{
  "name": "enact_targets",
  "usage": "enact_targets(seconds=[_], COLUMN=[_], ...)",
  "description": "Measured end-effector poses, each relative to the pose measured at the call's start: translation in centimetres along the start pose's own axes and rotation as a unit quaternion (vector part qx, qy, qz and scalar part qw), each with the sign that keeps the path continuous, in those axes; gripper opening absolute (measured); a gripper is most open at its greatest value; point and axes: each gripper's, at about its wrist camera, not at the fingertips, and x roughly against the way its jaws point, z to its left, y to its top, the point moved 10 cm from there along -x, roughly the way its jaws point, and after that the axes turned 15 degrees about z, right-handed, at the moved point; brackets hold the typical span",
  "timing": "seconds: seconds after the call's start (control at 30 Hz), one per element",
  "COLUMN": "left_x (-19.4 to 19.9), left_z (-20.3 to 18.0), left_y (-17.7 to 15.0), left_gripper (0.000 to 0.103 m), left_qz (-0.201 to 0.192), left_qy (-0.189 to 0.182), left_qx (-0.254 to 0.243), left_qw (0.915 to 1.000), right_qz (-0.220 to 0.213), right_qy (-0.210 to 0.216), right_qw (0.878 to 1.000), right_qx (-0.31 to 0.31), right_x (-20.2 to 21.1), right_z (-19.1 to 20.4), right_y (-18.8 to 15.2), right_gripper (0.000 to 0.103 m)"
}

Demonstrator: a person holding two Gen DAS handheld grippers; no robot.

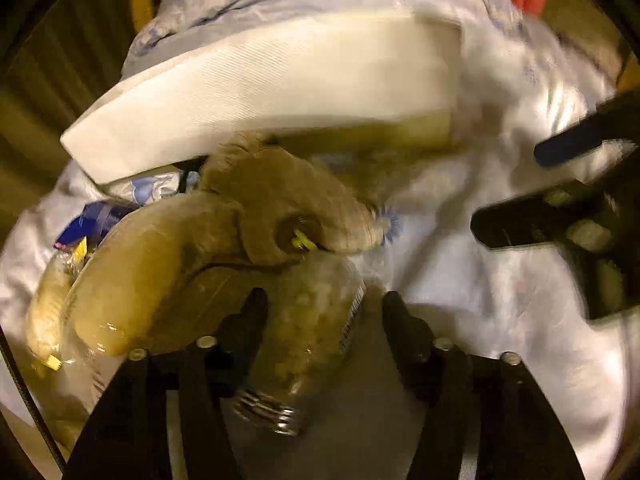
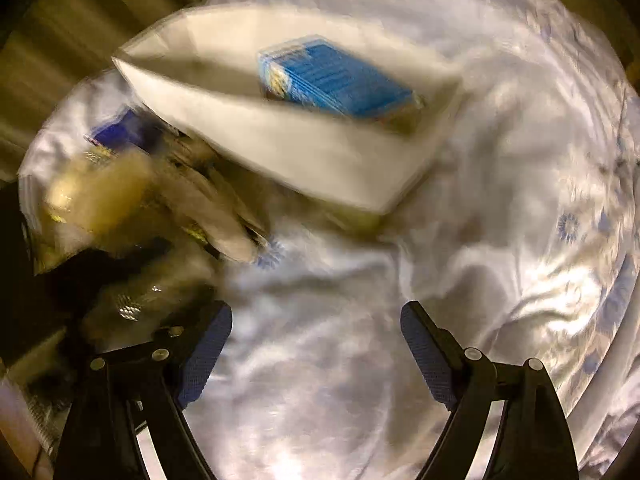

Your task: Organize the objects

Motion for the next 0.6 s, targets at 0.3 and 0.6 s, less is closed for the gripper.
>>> enact_targets(seconds=[0.3, 0.6], left_x=[-2.0, -1.8], left_z=[1.4, 1.8], left_y=[0.0, 0.6], left_gripper=[0.065, 0.063], left_qz=[0.039, 0.031], left_qy=[-0.041, -0.014], left_qx=[0.020, 0.007], left_qw=[0.9982, 0.9994], right_qz=[0.066, 0.001], right_qy=[0.011, 0.005], right_qw=[0.996, 0.999], right_qx=[-0.052, -0.039], right_x=[-8.0, -7.7], right_z=[-4.0, -4.4], right_y=[-0.3, -1.2], right_gripper=[0.103, 0.103])
